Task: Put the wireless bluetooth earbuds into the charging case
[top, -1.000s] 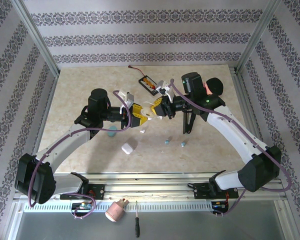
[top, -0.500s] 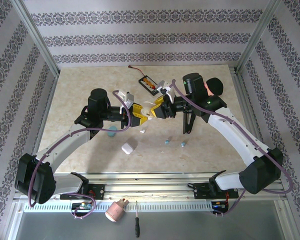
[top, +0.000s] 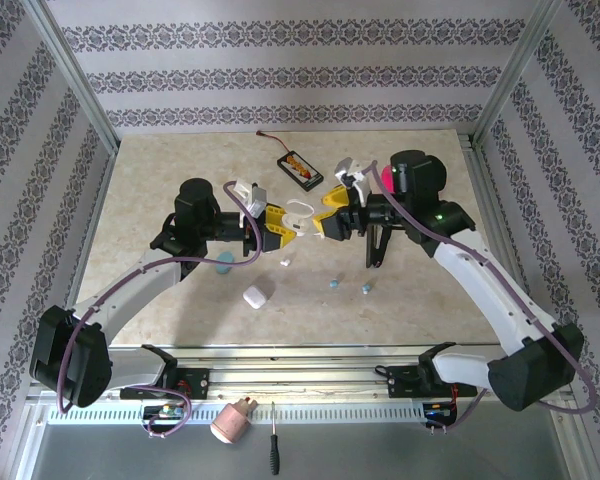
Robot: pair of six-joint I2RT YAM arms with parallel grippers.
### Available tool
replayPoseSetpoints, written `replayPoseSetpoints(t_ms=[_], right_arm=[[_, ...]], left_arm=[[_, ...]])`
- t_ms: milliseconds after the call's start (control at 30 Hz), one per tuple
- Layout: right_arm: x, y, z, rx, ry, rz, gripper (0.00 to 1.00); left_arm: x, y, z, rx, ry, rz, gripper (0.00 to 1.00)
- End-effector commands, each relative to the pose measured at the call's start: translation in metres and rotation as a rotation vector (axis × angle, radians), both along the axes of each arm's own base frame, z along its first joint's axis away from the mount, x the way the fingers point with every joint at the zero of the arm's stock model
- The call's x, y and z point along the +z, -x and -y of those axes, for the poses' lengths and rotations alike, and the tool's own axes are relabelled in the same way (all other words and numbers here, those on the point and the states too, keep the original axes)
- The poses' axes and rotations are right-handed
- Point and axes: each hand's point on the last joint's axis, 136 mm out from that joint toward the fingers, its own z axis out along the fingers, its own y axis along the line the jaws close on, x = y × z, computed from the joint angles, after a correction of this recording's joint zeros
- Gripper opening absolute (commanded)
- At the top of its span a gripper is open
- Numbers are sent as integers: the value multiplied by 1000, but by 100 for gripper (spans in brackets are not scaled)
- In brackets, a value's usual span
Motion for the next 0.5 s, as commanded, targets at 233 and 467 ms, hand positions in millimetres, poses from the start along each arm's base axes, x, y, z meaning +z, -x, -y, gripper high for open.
replayPoseSetpoints(t_ms=[233,467], right_arm=[[34,1,48,-186,-214,24,66],[-19,-47,99,-600,-171,-128,66]], left_arm=[[12,-24,2,125,64,168,30],[11,-27,-4,182,107,217,30]])
